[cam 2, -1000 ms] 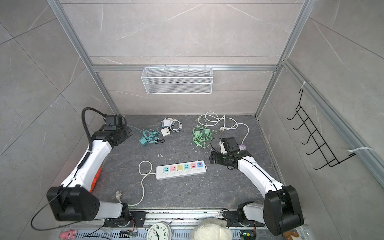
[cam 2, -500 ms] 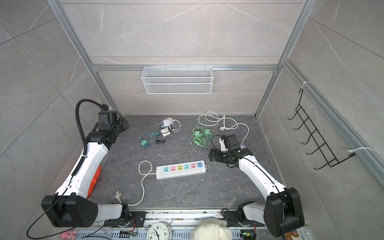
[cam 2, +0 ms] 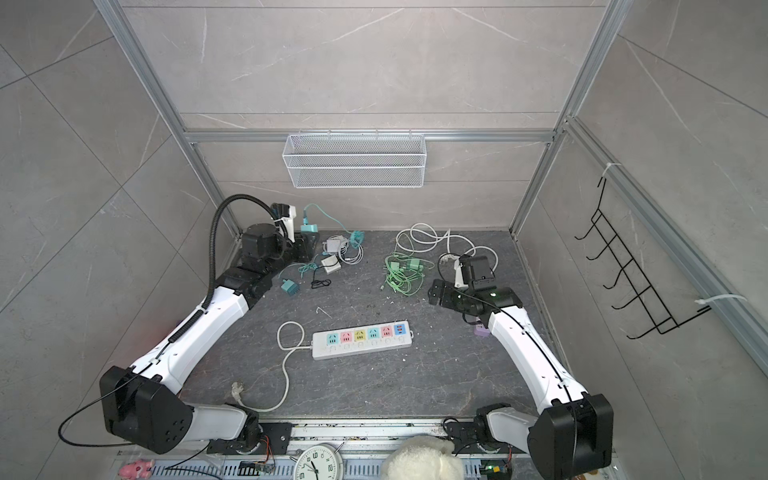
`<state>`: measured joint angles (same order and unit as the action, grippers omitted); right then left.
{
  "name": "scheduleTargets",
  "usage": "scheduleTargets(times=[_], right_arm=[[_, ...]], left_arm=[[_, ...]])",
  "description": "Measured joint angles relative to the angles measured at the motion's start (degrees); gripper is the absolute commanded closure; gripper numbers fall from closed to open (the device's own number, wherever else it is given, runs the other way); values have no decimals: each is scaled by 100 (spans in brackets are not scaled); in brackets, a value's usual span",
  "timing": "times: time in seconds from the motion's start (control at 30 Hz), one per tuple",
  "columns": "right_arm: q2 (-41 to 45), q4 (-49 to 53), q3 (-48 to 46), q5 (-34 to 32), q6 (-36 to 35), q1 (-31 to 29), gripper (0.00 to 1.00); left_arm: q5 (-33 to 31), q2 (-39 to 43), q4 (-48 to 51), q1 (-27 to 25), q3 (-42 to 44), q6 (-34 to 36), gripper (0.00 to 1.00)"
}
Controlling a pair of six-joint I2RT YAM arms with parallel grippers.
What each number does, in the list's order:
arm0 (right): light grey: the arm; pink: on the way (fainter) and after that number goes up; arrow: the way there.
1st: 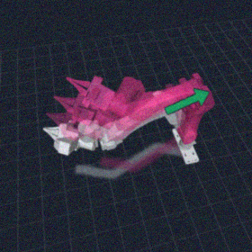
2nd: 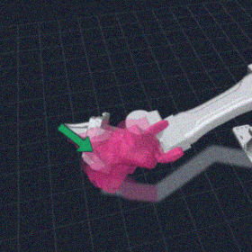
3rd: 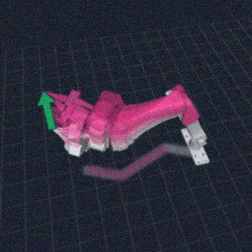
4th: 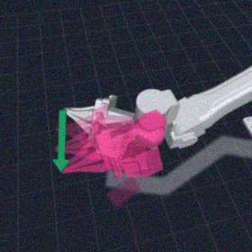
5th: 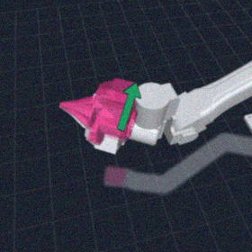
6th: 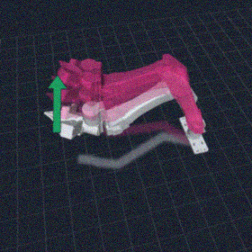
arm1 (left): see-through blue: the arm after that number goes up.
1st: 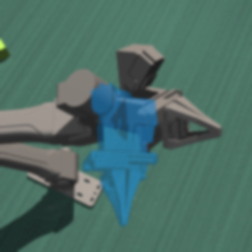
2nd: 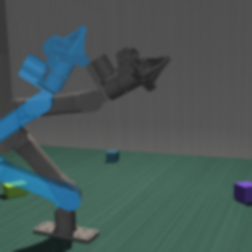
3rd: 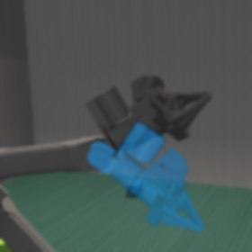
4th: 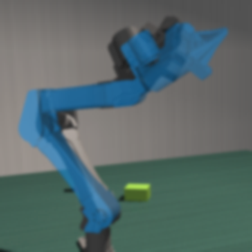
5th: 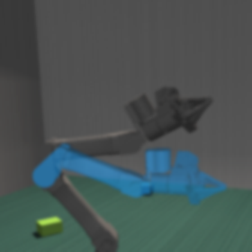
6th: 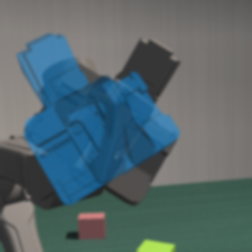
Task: Insert the plug
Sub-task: 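Lift the teal charger with the left gripper while the right gripper approaches it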
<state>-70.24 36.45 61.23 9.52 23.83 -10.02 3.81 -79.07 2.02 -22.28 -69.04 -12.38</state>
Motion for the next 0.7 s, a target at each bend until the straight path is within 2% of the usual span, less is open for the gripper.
scheduleTargets(times=[0.13, 0.3, 0.43, 0.5, 0.7], right_arm=[[-164, -42, 656, 490, 105, 177, 3], [-890, -289, 1541, 1759, 195, 140, 11], [-1279, -376, 1744, 2455, 229, -13, 23], [-1381, -365, 1764, 2699, 186, -166, 26], [-1320, -369, 1580, 2911, -61, -857, 38]], left_arm=[[603, -249, -855, -702, 455, 468, 67], [1235, -555, -1932, -1475, 1215, 1174, 68], [1519, -667, -2804, -1633, 1899, 1537, 68], [1585, -734, -3128, -1628, 2149, 1663, 68], [1687, -852, -3447, -1620, 2293, 2004, 69]])
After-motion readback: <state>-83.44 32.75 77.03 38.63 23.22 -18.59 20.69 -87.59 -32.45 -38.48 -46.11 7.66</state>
